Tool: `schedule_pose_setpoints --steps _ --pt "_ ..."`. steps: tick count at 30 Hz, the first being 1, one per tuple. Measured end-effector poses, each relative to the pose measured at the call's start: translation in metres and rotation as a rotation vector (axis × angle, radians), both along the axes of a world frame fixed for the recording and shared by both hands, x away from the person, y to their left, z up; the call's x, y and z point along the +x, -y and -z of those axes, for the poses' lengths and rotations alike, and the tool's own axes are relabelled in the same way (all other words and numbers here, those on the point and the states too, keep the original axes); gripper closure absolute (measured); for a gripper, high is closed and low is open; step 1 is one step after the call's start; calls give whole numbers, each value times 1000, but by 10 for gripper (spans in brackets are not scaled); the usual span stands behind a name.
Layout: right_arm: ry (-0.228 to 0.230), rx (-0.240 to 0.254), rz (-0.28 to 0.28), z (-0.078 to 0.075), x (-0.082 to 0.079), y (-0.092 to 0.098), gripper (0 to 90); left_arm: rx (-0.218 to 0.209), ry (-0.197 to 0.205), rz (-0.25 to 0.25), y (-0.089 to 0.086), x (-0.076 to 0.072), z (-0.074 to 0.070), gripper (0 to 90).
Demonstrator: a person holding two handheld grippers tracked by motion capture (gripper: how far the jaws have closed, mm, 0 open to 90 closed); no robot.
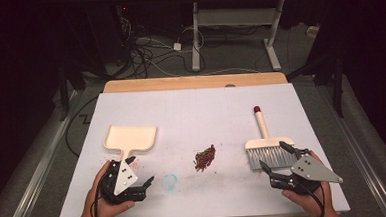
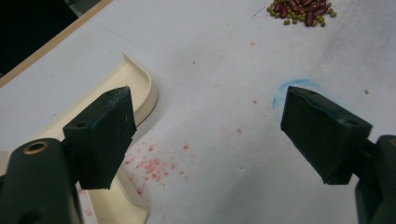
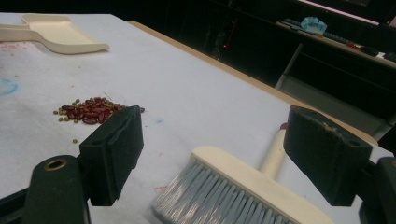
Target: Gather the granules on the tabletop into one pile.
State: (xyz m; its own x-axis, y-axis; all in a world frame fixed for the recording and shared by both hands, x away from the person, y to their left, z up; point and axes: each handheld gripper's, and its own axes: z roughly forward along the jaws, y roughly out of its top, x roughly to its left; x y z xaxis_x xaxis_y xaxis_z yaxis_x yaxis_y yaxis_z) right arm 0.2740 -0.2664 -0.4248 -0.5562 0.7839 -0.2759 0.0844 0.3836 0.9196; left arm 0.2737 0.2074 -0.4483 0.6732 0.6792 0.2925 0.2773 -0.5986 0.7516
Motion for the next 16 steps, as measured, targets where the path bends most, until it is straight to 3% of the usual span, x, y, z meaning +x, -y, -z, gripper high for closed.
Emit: schedule_pose_setpoints --steps 16 --pt "-29 -58 16 6 3 -4 211 5 -18 -3 7 6 2 170"
